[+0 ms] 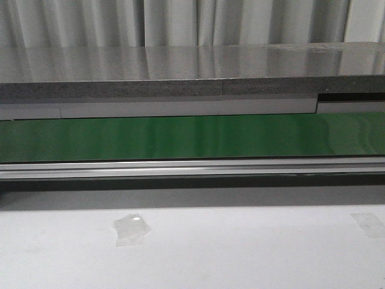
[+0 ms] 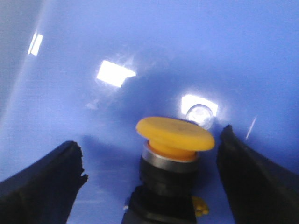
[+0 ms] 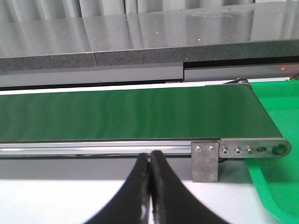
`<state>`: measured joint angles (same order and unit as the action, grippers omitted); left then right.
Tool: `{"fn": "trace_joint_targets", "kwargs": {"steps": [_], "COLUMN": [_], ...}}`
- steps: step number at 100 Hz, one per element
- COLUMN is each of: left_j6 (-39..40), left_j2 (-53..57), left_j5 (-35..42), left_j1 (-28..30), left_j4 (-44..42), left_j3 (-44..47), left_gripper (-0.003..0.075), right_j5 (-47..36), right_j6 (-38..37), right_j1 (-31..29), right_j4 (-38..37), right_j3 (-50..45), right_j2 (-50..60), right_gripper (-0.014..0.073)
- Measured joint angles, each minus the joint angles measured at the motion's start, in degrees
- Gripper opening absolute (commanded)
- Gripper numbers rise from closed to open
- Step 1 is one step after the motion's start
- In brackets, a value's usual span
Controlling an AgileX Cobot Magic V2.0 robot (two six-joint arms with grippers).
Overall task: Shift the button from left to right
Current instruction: 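Lift the button with the left gripper and lower it onto the belt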
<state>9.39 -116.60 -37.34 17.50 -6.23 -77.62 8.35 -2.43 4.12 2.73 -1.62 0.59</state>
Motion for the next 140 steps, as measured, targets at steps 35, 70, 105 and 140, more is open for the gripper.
{"fn": "trace_joint_targets", "kwargs": {"steps": [35, 70, 105, 140], "left_j6": [0.0, -0.1, -3.8, -6.7], "left_j2": [-0.5, 1.4, 16.6, 20.9], "left_j5": [0.6, -1.0, -5.1, -10.2], "left_j1": [0.0, 0.0, -1.9, -10.9], "left_j4": [-0.1, -2.3, -2.4, 0.1], "left_j3": [0.0, 0.0, 0.0, 0.0], "left_gripper": [0.0097, -0.002, -0.002, -0.002], "right_j5": [0.0, 0.0, 0.0, 0.0], "right_j6": [0.0, 0.0, 0.0, 0.0], "right_j1": [0.0, 0.0, 0.0, 0.0], "right_j4": [0.0, 0.0, 0.0, 0.0], "right_j3": [0.0, 0.0, 0.0, 0.0], "right_j2": [0.0, 0.0, 0.0, 0.0], "right_gripper": [-0.0067, -0.0067, -0.0067, -0.0067]}}
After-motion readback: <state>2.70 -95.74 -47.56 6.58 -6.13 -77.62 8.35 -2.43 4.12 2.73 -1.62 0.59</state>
